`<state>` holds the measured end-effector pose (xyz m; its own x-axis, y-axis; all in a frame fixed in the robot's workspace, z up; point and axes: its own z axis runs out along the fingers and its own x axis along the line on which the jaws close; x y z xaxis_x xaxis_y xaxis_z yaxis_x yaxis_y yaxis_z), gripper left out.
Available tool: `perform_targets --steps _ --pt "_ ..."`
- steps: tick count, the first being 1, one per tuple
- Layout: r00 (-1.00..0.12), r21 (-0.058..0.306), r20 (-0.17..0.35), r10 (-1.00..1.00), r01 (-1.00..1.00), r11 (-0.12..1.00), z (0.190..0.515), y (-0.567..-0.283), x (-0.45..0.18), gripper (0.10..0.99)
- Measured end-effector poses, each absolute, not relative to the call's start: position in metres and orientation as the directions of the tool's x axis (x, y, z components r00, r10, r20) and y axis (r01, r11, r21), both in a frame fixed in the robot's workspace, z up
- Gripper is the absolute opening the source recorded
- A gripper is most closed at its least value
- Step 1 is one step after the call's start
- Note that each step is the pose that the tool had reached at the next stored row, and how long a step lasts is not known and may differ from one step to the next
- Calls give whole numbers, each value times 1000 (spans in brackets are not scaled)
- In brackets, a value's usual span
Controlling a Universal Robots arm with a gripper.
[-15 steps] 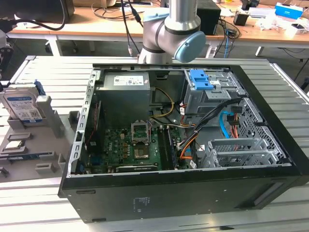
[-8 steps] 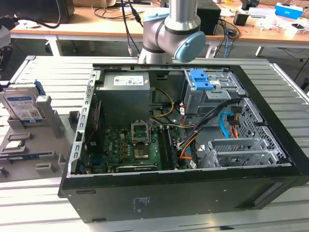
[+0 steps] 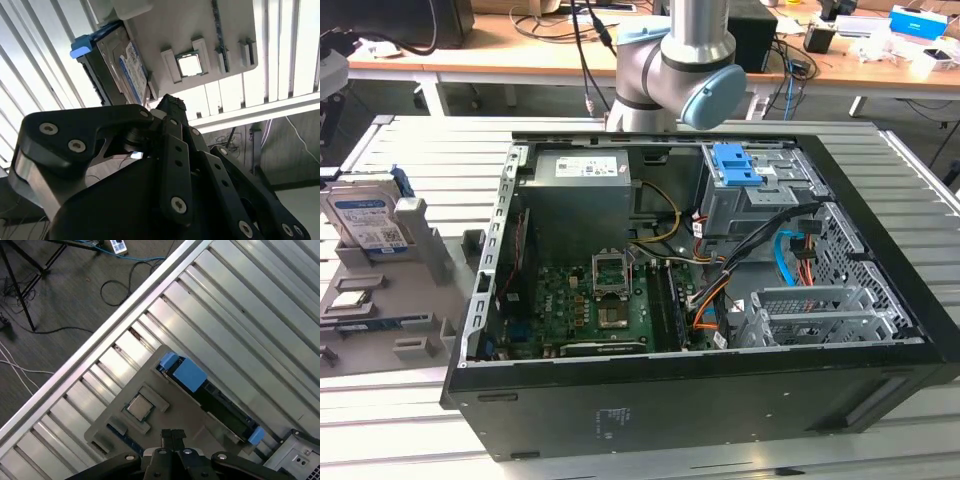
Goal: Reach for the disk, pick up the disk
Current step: 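Pick up the disk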
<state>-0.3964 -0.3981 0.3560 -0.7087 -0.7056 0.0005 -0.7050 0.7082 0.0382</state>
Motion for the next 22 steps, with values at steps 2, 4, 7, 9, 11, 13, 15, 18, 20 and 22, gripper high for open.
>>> perform_targets --steps 2,4,7,9,11,13,15,18,20,22 --pt "-690 38 0 -724 -723 690 356 -398 -396 106" --pt "-670 38 1 -742 -742 670 356 -398 -396 106" --pt "-638 38 0 -770 -769 638 356 -398 -396 106" --pt "-621 38 0 -784 -783 621 356 -398 -396 106" --pt "-604 38 0 -797 -796 604 356 -398 -396 106" --pt "-574 38 1 -819 -818 574 356 -398 -396 106" --pt "-557 38 0 -831 -830 556 356 -398 -396 106" --pt "-503 38 0 -864 -863 503 356 -398 -396 106" --pt "-487 38 0 -873 -873 487 356 -398 -396 106" --pt "-470 38 1 -882 -882 470 356 -398 -396 106"
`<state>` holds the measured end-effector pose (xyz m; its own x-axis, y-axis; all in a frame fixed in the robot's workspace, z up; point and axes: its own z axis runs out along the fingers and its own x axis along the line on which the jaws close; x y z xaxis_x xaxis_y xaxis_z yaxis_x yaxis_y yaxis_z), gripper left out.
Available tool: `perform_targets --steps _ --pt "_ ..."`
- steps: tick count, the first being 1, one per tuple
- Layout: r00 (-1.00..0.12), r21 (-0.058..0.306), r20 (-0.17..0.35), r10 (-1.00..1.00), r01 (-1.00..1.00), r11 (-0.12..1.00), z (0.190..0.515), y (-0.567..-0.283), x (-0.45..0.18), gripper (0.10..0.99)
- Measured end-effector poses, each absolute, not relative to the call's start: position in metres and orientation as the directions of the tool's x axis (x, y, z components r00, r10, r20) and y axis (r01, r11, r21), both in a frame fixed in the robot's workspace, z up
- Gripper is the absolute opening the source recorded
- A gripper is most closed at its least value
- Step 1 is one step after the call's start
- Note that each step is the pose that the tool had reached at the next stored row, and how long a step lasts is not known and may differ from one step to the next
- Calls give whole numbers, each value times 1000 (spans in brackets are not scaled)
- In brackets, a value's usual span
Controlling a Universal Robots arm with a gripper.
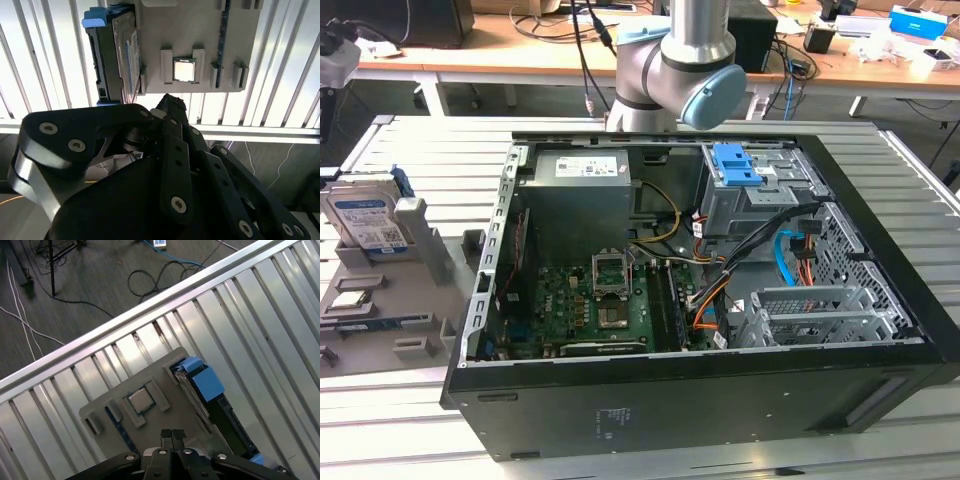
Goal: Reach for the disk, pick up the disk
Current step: 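Pick up the disk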
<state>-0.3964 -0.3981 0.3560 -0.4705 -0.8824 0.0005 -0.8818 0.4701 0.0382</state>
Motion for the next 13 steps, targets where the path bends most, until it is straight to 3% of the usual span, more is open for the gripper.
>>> perform_targets --steps 13 --pt "-321 38 0 -947 -946 321 356 -398 -396 106"
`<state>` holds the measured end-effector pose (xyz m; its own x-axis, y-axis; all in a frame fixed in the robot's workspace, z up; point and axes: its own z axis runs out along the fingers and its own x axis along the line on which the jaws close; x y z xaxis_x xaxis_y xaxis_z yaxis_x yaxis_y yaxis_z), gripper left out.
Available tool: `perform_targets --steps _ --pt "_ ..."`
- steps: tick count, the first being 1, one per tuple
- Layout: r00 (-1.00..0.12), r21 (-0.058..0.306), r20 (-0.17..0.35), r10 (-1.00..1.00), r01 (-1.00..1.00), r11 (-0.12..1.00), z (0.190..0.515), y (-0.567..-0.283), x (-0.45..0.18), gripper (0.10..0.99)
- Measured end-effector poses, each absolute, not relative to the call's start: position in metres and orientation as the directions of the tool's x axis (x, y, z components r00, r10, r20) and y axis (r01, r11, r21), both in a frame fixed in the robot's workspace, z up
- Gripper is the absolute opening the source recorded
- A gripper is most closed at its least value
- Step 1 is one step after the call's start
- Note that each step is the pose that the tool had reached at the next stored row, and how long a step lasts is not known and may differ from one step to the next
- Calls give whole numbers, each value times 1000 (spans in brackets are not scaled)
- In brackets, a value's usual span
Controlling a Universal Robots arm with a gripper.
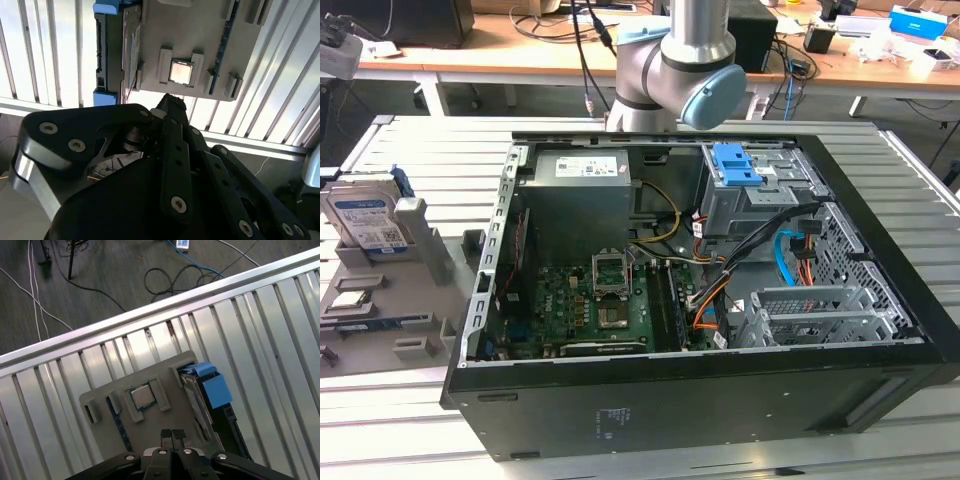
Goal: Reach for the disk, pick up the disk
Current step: 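Pick up the disk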
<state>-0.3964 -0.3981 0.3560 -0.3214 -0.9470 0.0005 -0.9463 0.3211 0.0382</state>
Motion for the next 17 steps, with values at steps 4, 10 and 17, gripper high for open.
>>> perform_targets --steps 4,10,17 --pt "-278 38 0 -961 -960 278 356 -398 -396 106" --pt "-215 38 0 -977 -976 215 356 -398 -396 106" --pt "-141 38 0 -990 -989 141 356 -398 -396 106"
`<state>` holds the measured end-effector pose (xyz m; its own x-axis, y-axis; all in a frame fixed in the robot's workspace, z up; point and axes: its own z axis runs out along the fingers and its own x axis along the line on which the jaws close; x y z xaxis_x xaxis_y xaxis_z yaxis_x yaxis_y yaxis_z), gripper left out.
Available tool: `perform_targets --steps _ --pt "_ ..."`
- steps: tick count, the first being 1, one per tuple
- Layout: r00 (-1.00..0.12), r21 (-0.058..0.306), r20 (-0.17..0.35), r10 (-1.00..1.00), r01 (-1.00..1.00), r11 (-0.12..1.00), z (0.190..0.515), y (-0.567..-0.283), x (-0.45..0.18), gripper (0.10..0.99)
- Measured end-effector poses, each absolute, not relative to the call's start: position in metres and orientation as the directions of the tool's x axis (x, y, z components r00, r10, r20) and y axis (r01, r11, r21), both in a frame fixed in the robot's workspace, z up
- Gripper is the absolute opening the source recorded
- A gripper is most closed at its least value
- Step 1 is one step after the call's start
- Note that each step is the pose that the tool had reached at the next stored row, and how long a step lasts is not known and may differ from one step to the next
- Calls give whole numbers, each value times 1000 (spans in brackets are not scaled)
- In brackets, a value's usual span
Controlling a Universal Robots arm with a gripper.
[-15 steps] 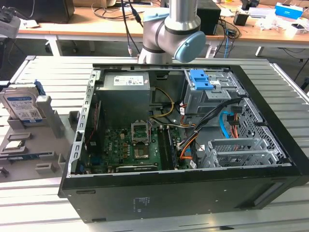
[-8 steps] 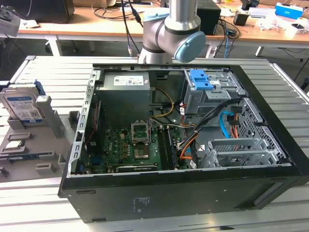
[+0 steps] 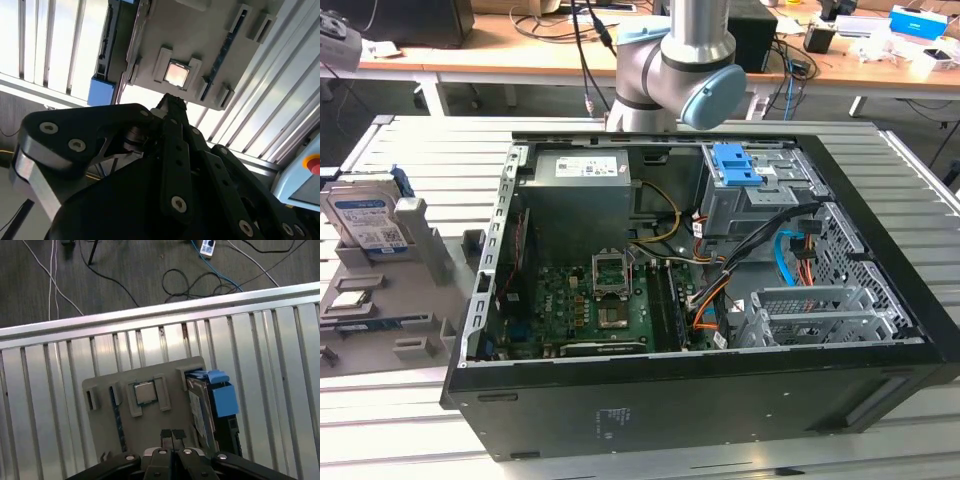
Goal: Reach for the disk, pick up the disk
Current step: 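Pick up the disk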
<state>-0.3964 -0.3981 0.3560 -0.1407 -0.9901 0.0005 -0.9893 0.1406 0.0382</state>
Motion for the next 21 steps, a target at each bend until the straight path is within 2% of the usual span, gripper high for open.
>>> perform_targets --steps 21 --pt "86 38 1 -996 -996 -85 356 -398 -396 106"
